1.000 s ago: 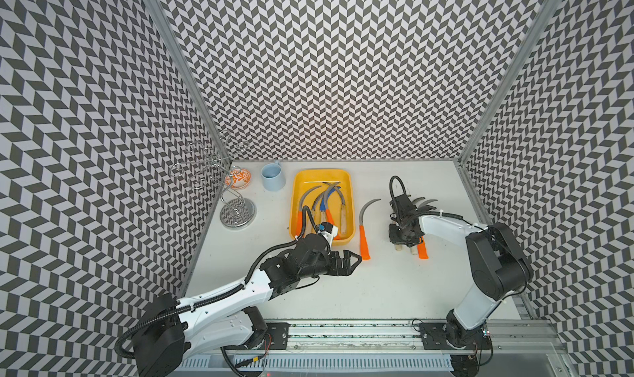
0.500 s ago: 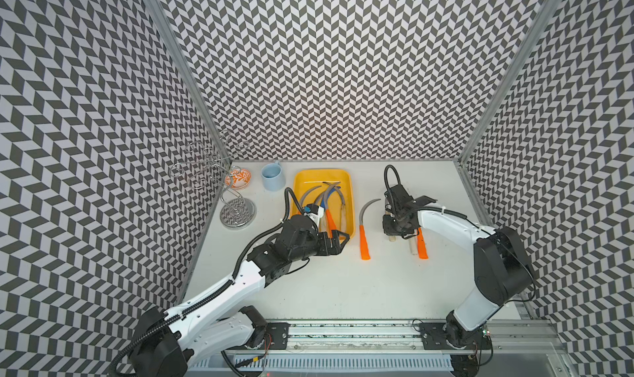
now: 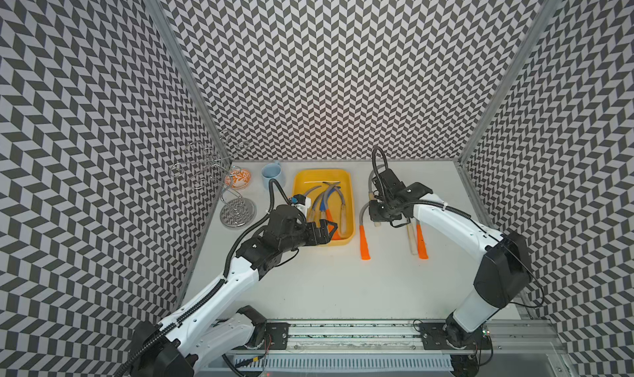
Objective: Put small sickles into storage boxes
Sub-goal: Place the sickle in the storage box.
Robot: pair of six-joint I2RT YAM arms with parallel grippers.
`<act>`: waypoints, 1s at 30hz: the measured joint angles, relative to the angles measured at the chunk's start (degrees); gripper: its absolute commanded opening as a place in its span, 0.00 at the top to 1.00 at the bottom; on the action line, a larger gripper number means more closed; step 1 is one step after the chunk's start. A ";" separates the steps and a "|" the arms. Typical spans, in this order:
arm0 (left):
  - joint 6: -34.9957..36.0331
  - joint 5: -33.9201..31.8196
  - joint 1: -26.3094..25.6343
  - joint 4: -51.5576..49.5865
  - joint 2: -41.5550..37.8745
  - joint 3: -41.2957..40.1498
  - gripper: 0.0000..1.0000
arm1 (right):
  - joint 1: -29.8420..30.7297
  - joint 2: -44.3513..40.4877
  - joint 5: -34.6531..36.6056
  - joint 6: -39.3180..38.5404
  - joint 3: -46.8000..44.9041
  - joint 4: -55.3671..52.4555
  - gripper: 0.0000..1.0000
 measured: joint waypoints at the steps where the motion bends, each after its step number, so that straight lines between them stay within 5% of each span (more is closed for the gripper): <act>1: 0.13 0.15 0.68 -0.28 -0.33 0.00 0.00 | 0.46 0.31 -0.09 0.02 1.18 -0.33 1.00; 14: 0.72 1.60 8.39 -3.74 -6.29 -0.74 0.00 | 6.97 10.99 -1.88 0.83 12.85 -0.85 1.00; 30: -1.79 2.54 10.03 -6.78 -12.11 -6.34 0.00 | 9.38 22.40 -3.87 0.74 15.78 0.85 1.00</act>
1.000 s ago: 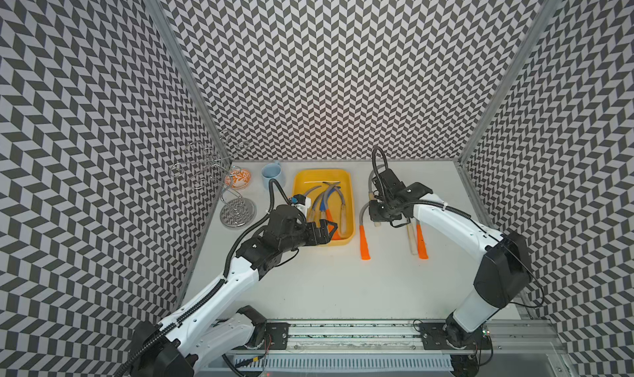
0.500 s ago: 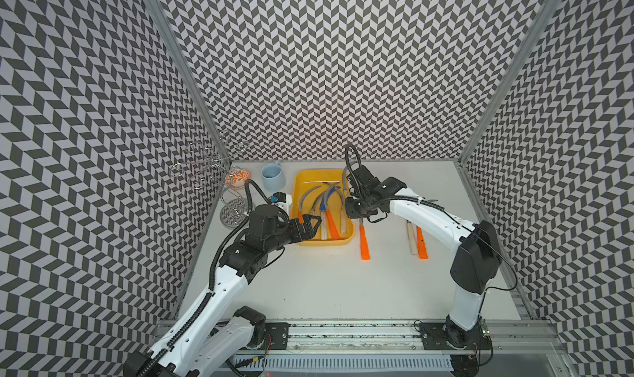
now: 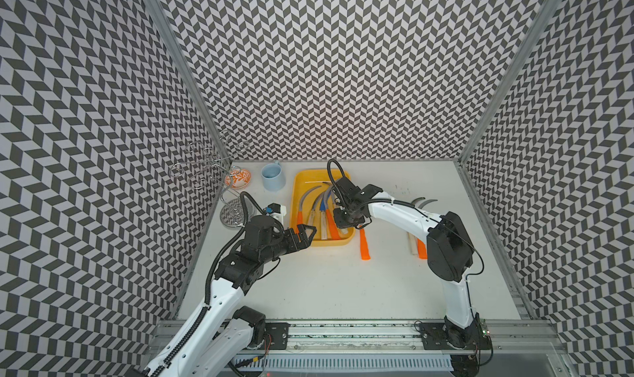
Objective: Put small sickles into storage boxes
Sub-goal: Place the sickle in the storage box.
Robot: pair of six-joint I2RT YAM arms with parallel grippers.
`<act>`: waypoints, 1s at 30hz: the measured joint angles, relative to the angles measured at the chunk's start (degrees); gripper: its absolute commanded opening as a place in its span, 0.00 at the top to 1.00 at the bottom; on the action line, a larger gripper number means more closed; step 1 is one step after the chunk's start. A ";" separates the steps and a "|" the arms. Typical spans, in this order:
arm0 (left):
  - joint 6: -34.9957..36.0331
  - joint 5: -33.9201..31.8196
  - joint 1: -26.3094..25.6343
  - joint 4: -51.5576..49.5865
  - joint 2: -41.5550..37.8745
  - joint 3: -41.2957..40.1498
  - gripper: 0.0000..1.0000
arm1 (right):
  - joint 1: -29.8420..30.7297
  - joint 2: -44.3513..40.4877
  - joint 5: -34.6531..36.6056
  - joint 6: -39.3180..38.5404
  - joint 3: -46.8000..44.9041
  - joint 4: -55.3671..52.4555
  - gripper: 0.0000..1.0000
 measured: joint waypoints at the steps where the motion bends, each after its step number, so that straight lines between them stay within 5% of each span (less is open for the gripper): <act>1: -0.02 0.02 0.00 -0.02 -0.11 -0.09 0.00 | 0.00 0.63 -0.04 -0.04 0.35 0.17 1.00; 8: -0.04 0.42 0.04 -0.46 -0.20 -0.85 0.00 | 0.00 4.37 -0.11 -0.79 2.08 1.11 0.96; 13: -0.04 0.61 0.07 -0.50 -0.15 -0.85 0.00 | 0.00 6.14 -0.24 -1.29 2.73 1.51 0.76; 18: -0.07 1.01 0.13 -0.50 0.09 -0.85 0.00 | 0.00 6.29 -0.17 -1.60 3.13 1.40 0.69; 30: -2.43 3.96 0.02 -0.15 0.28 -0.85 0.00 | 0.00 2.64 1.44 -2.67 3.82 -2.01 0.34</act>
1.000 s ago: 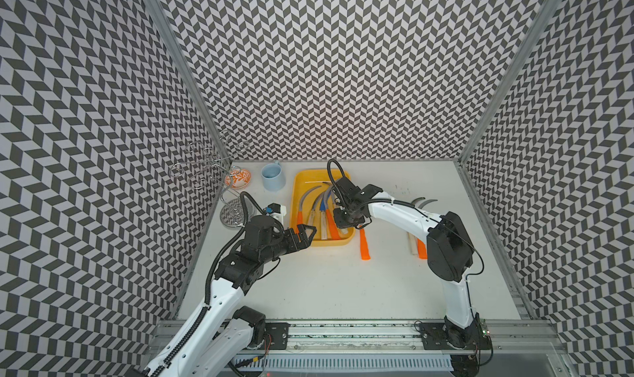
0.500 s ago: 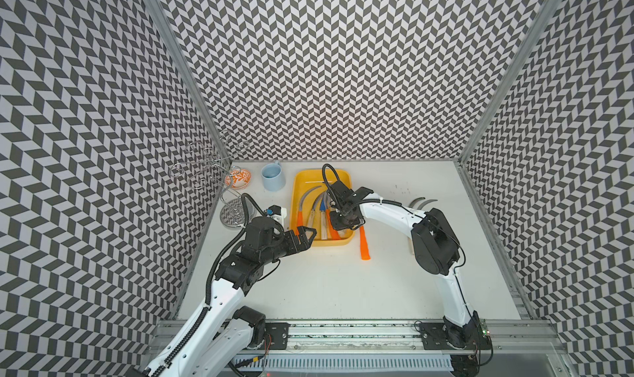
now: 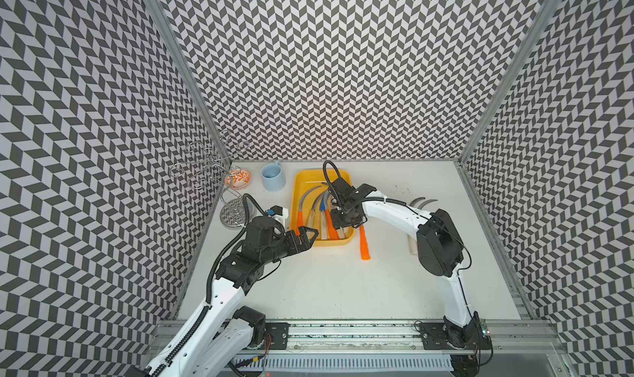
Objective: Put small sickles into storage boxes
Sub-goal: Place the sickle in the storage box, then pick up the sickle at the center of the board.
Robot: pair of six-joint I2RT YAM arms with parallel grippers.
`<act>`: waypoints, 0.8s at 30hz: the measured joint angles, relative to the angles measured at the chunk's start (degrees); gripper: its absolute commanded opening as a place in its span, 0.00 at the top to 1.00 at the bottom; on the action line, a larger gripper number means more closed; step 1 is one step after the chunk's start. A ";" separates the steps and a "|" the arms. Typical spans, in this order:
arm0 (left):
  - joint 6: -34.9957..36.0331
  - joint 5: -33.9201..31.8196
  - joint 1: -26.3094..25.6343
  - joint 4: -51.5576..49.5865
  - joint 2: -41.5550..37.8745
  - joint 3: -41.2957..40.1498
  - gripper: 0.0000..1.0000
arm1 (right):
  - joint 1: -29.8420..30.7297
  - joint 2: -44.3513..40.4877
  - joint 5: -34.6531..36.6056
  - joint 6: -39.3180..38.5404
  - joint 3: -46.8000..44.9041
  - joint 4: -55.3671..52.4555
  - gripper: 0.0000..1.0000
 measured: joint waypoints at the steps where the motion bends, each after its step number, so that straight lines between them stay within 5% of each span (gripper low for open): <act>1: -0.22 0.13 -0.20 0.09 0.00 0.00 0.00 | 0.00 -1.16 0.28 0.02 -0.26 -0.07 0.30; 8: -1.86 0.15 -3.96 0.98 -0.07 -0.04 0.00 | 0.00 -10.88 2.05 0.68 -4.92 -0.66 0.00; 24: -7.50 -2.01 -14.21 5.44 -4.15 -8.46 0.00 | -0.07 -21.99 3.19 3.67 -25.03 1.53 0.03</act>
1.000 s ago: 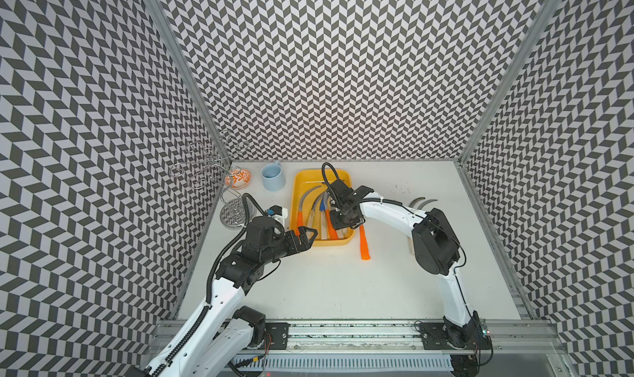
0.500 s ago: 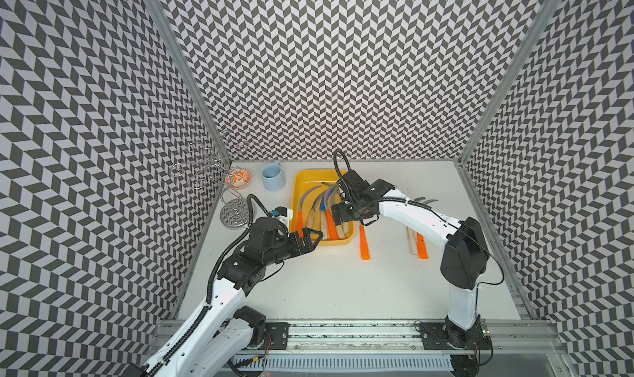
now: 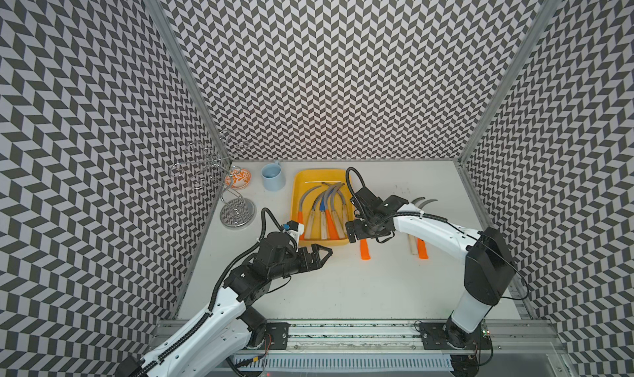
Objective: Put small sickles into storage boxes
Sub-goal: Pick up the sickle at the center of the board.
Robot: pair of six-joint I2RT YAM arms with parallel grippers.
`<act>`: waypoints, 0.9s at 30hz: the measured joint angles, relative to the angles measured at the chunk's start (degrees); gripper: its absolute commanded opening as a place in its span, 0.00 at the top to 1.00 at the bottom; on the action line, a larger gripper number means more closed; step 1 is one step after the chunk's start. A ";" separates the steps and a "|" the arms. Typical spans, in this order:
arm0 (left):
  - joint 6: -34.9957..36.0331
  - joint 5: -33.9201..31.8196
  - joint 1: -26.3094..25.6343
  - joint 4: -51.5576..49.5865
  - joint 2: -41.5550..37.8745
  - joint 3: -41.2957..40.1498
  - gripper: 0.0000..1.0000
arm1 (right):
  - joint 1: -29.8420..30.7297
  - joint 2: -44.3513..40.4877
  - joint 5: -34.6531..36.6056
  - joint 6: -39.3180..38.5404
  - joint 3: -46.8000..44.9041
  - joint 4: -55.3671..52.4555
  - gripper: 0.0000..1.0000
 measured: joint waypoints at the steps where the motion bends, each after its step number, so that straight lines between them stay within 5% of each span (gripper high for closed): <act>1: -0.11 -0.09 -0.33 0.09 -0.09 -0.31 0.00 | 0.00 -0.50 -0.09 0.28 -1.01 0.46 0.04; 6: -0.22 -0.52 -1.36 1.25 -0.81 -1.90 0.00 | 0.00 -2.36 -0.55 1.22 -5.49 2.86 0.13; 19: -0.22 -0.76 -1.73 1.53 -2.27 -4.33 0.00 | -0.48 -1.68 -1.51 2.47 -12.50 9.49 0.55; 27: -0.44 -0.94 -1.73 1.55 -2.32 -4.33 0.00 | -1.88 1.70 -1.51 2.49 -12.57 12.07 0.57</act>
